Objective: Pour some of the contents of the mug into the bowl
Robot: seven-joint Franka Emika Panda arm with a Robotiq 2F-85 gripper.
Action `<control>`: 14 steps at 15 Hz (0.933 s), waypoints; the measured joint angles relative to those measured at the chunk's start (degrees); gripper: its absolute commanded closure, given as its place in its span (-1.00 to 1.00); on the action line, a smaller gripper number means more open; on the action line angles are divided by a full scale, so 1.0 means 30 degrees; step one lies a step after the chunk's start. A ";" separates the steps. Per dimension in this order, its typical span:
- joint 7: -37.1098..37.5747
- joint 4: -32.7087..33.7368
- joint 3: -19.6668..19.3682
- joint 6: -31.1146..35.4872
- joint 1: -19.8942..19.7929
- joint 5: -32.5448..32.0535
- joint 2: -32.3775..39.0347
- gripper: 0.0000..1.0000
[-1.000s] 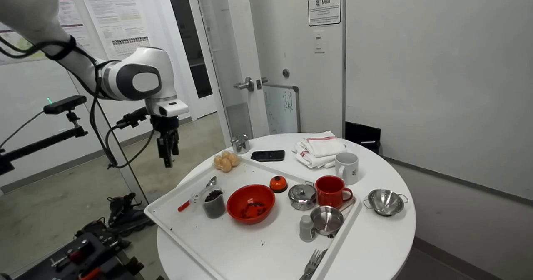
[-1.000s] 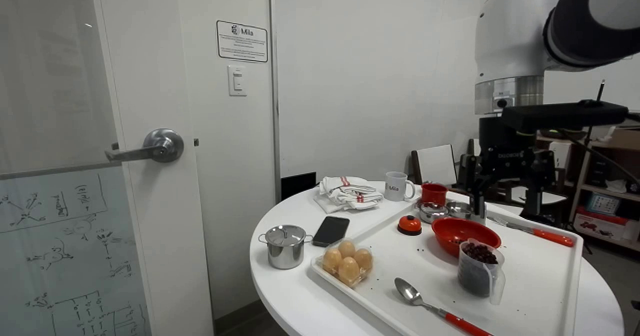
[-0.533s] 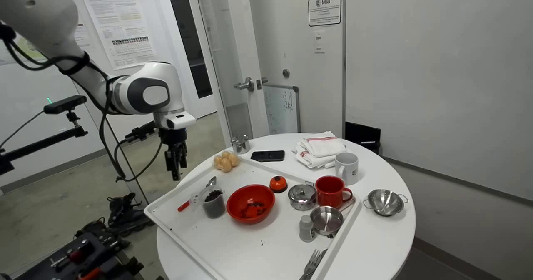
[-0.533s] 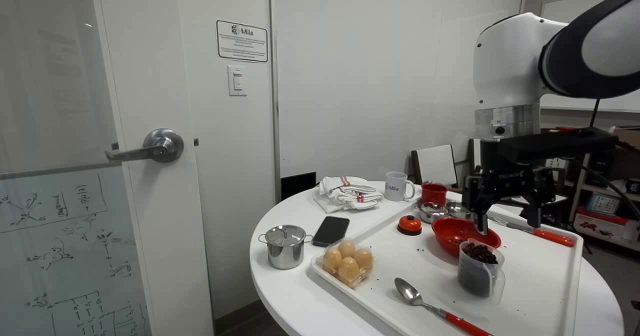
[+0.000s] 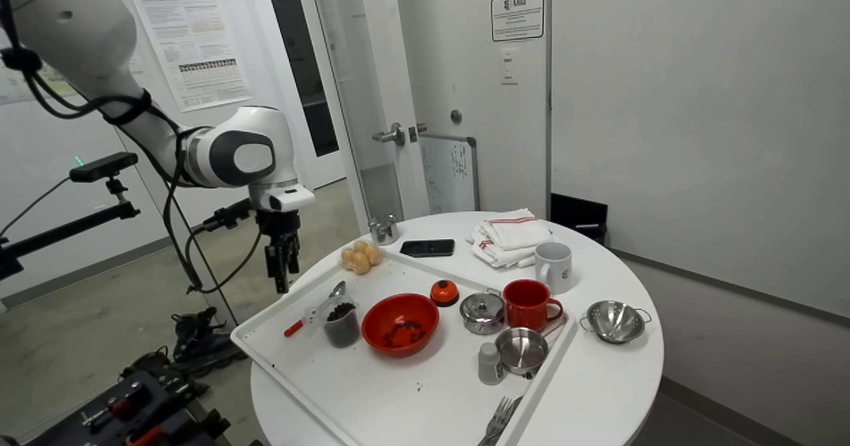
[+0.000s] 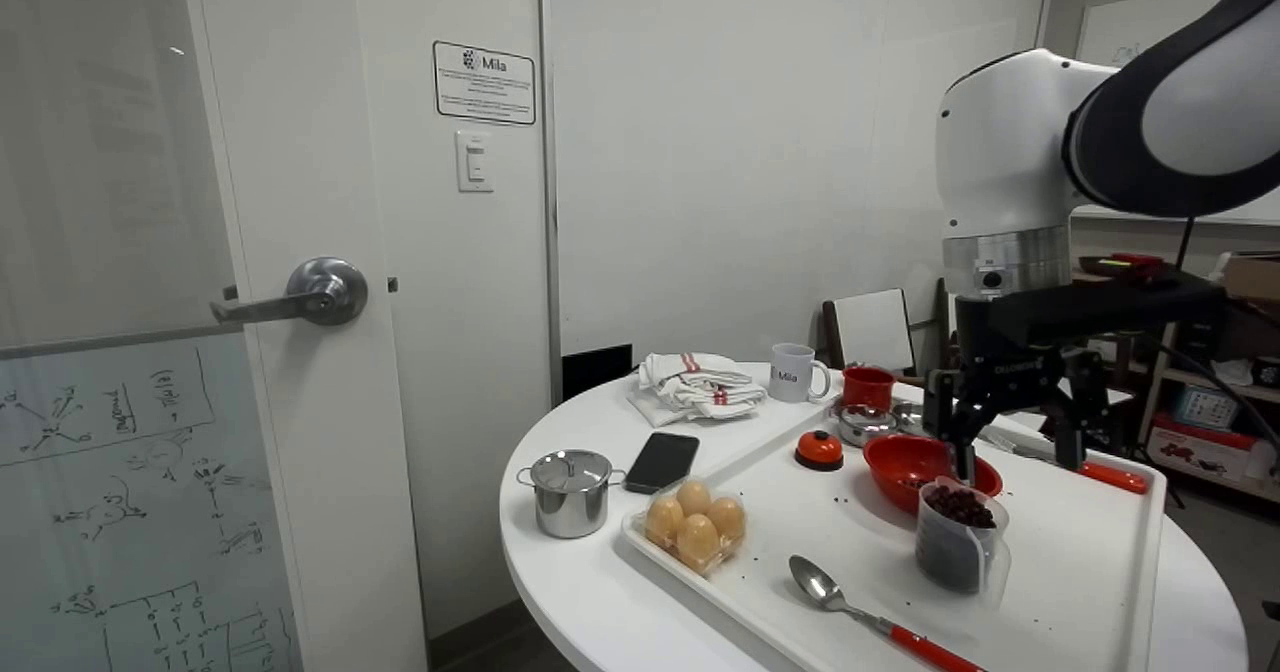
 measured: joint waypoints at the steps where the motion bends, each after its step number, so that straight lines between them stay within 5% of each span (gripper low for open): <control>1: 0.0073 0.0227 -0.0065 0.0000 0.0012 0.0001 0.0396 -1.00; 12: 0.0547 0.2729 -0.0977 -0.0001 0.0156 0.1164 0.4386 -1.00; 13: 0.0519 0.2892 -0.0972 -0.0007 0.0178 0.1389 0.4682 -0.50; 14: 0.0499 0.3041 -0.0970 -0.0008 0.0190 0.1609 0.4970 -0.46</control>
